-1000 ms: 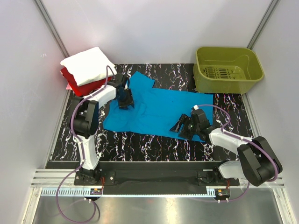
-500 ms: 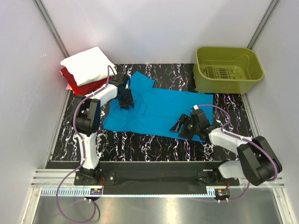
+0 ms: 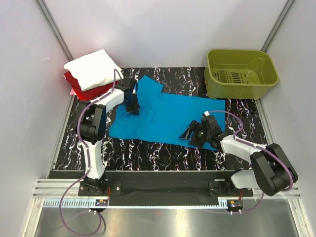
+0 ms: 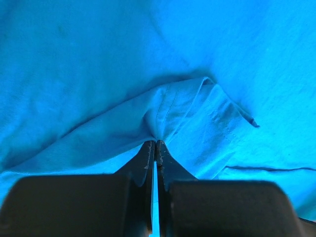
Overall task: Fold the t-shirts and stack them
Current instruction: Fold the tshirt
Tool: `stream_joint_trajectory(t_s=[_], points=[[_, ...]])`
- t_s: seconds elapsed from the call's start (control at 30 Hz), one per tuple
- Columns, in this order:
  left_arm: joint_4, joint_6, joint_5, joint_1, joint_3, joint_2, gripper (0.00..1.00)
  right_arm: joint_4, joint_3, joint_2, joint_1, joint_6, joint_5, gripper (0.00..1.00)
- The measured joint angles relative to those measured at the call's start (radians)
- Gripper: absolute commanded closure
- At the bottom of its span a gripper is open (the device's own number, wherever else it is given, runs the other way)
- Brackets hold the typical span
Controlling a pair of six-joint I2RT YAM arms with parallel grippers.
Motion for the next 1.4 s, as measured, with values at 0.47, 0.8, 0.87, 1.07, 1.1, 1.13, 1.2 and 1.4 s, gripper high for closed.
stream_joint_trajectory(t_s=[0.47,0.8,0.87,1.07,1.1,1.13,1.2,1.4], points=[[-0.09,0.021,0.011,0.122,0.233,0.066,0.66,-0.002,0.006,0.005,0.0,0.0,0.0,0.27],[-0.116,0.047,0.01,0.208,0.15,-0.008,0.3,-0.004,0.007,0.004,0.0,0.0,0.0,0.27],[-0.11,0.05,0.011,0.208,0.047,-0.105,0.25,-0.014,0.007,-0.006,0.0,-0.001,0.001,0.27],[-0.056,0.054,0.03,0.225,-0.281,-0.446,0.19,-0.161,0.011,-0.18,-0.003,0.005,0.056,0.23],[-0.04,0.053,0.038,0.236,-0.337,-0.496,0.18,-0.21,0.011,-0.235,-0.007,0.013,0.084,0.23],[-0.028,0.05,0.047,0.247,-0.393,-0.538,0.16,-0.269,0.011,-0.293,-0.018,0.026,0.117,0.23],[-0.002,0.039,0.063,0.268,-0.493,-0.6,0.12,-0.396,0.014,-0.402,-0.051,0.056,0.187,0.23],[0.09,-0.019,0.126,0.286,-0.711,-0.654,0.09,-0.723,0.01,-0.584,-0.191,0.154,0.346,0.22]])
